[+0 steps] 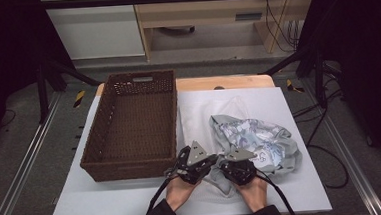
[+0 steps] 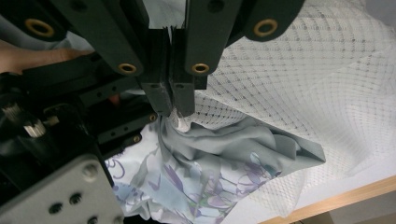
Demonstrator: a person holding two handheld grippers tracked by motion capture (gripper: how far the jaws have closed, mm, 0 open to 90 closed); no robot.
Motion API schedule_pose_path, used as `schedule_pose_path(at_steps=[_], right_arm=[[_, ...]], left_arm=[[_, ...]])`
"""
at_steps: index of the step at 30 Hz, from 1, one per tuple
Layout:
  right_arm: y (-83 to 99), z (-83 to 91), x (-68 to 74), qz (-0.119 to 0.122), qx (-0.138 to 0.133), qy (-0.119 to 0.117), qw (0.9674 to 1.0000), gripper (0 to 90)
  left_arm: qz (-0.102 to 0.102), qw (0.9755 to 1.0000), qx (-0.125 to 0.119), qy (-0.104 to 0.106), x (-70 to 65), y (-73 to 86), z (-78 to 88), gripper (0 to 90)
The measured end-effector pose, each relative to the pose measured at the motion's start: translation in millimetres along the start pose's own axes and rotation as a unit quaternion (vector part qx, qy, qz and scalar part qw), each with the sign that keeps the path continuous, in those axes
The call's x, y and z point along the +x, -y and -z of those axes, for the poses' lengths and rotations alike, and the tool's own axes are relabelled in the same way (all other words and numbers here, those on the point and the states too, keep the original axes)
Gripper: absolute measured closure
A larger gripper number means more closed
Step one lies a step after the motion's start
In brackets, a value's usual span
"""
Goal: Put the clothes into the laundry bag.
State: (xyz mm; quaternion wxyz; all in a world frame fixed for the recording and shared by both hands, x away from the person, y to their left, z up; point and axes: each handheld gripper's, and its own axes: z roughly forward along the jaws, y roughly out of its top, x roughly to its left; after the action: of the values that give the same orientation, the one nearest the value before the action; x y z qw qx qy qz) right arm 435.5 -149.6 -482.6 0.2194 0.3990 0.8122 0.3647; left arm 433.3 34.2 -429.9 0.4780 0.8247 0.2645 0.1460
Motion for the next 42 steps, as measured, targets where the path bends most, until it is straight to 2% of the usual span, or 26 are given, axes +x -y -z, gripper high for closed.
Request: schedule_pose_path(at_steps=[3, 5, 7, 9, 12, 15, 17, 19, 20, 21, 23, 25, 27, 28, 29, 31, 32, 35, 39, 42], right_arm=[[-0.4, -0.6, -0.7, -0.005, -0.003, -0.002, 1.0, 65.1], [-0.6, 3.3, 0.0, 0.001, -0.002, -0.013, 0.9999, 55.6], [-0.9, 11.8, 2.7, 0.015, -0.014, -0.02, 0.9996, 50.3], [-1.9, 21.8, 3.0, 0.024, -0.027, -0.02, 0.9991, 47.0], [-4.7, 38.3, -3.2, 0.008, -0.055, -0.024, 0.9982, 41.8], [-8.8, 62.5, -20.6, 0.002, -0.083, 0.016, 0.9964, 38.1], [-6.8, 75.0, -36.8, -0.02, -0.099, 0.045, 0.9939, 34.0], [-0.4, 80.5, -55.7, -0.047, -0.089, 0.077, 0.992, 27.8], [2.4, 80.2, -61.3, -0.056, -0.082, 0.085, 0.9914, 26.6], [6.4, 78.5, -68.4, -0.067, -0.077, 0.091, 0.9906, 26.3], [12.7, 71.2, -78.7, -0.086, -0.066, 0.088, 0.9902, 26.5], [16.3, 61.8, -82.7, -0.097, -0.053, 0.076, 0.991, 31.9], [17.1, 53.8, -82.9, -0.089, -0.032, 0.062, 0.9936, 46.6], [17.1, 53.0, -81.7, -0.088, -0.026, 0.061, 0.9939, 54.2], [17.1, 53.8, -80.9, -0.08, -0.025, 0.06, 0.9946, 67.0], [15.9, 60.6, -81.6, -0.092, -0.033, 0.041, 0.9944, 82.5], [15.8, 62.3, -82.5, -0.093, -0.038, 0.036, 0.9943, 86.0], [11.7, 77.0, -83.1, -0.108, -0.08, -0.003, 0.991, 89.0], [-3.1, 95.0, -66.2, -0.069, -0.12, -0.036, 0.9897, 89.3], [-16.1, 103.1, -44.6, -0.043, -0.143, -0.091, 0.9846, 89.3]], left_arm=[[-0.002, 1.0, 0.006, -0.002, 0.9, 1.3, 0.0, 87.7], [-0.005, 0.9999, 0.01, -0.007, 1.4, 2.4, 0.5, 87.6], [-0.003, 0.9999, 0.012, -0.006, 2.1, 3.6, 1.2, 87.6], [-0.009, 0.9998, 0.017, -0.01, 1.8, 4.4, 2.4, 87.6], [-0.01, 0.9997, 0.021, -0.011, 2.7, 5.8, 3.3, 87.6], [-0.012, 0.9996, 0.022, -0.012, 2.5, 6.5, 3.8, 87.6], [-0.014, 0.9996, 0.023, -0.012, 2.0, 6.6, 3.7, 87.6], [-0.014, 0.9996, 0.022, -0.011, 1.2, 6.7, 3.3, 87.6], [-0.016, 0.9996, 0.023, -0.011, 1.1, 6.6, 3.0, 87.6], [-0.017, 0.9995, 0.023, -0.011, 1.1, 6.5, 2.7, 87.6], [-0.015, 0.9995, 0.024, -0.009, 1.5, 6.8, 1.6, 87.6], [-0.015, 0.9995, 0.025, -0.009, 1.8, 7.2, 1.2, 87.6], [-0.013, 0.9995, 0.026, -0.01, 2.1, 7.4, 1.0, 87.6], [-0.013, 0.9995, 0.026, -0.01, 2.1, 7.5, 1.1, 87.6], [-0.012, 0.9995, 0.026, -0.011, 2.0, 7.6, 1.3, 87.6], [-0.013, 0.9995, 0.026, -0.011, 1.7, 7.6, 1.3, 87.6], [-0.014, 0.9995, 0.027, -0.012, 1.6, 7.3, 1.1, 87.6], [-0.011, 0.9995, 0.027, -0.014, 2.0, 6.7, 1.5, 87.6], [-0.003, 0.9995, 0.026, -0.016, 3.0, 6.5, 1.6, 87.6], [-0.004, 0.9996, 0.023, -0.016, 1.8, 6.3, 2.2, 87.6]])
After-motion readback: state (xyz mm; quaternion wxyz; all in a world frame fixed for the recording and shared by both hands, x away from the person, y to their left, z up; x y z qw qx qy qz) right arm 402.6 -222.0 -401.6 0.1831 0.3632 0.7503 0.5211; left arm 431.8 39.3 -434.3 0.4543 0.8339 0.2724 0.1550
